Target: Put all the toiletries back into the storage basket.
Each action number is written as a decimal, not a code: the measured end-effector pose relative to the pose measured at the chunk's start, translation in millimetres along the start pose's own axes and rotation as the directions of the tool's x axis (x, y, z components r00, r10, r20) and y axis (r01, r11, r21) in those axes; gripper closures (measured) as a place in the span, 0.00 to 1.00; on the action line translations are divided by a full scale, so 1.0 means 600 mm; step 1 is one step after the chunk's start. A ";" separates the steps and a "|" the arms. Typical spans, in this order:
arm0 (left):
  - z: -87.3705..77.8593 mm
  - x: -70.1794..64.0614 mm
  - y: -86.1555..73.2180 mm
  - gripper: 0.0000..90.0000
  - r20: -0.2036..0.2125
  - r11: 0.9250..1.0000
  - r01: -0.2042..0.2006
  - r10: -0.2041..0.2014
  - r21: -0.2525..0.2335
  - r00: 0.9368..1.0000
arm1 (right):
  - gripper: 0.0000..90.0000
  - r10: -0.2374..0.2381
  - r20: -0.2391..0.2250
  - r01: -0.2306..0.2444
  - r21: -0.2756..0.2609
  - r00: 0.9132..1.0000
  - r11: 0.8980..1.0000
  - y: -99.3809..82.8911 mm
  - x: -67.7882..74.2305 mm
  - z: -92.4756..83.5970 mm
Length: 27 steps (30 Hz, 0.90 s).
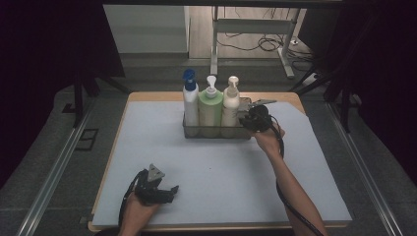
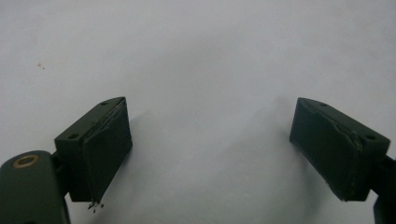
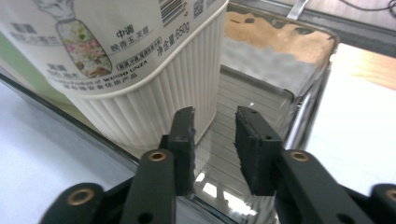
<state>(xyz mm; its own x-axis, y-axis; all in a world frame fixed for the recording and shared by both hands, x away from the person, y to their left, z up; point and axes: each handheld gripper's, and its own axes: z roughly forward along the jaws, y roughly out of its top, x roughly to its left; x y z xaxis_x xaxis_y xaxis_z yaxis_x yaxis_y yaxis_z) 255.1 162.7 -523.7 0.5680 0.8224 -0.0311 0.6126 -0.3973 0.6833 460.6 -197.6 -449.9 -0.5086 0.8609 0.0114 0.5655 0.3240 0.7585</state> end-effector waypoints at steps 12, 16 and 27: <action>0.000 0.000 0.000 0.14 0.001 1.000 0.002 -0.002 -0.002 1.000 | 0.52 -0.042 -0.023 0.042 -0.023 0.999 0.999 -0.004 0.000 -0.027; 0.000 0.000 0.000 0.14 0.001 1.000 0.002 -0.002 -0.002 1.000 | 0.48 -0.053 -0.033 0.052 -0.026 0.998 0.998 -0.009 0.001 -0.033; 0.000 0.000 0.000 0.14 0.001 1.000 0.002 -0.002 -0.002 1.000 | 0.37 -0.080 -0.078 0.078 -0.033 0.994 0.996 -0.018 0.009 -0.055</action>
<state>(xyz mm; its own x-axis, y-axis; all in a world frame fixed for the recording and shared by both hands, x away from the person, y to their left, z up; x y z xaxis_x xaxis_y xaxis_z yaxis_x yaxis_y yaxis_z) 255.0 162.6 -523.8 0.5674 0.8228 -0.0332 0.6124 -0.3948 0.6849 430.5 -209.4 -436.5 -0.6011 0.7992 0.0014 0.5026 0.3767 0.7781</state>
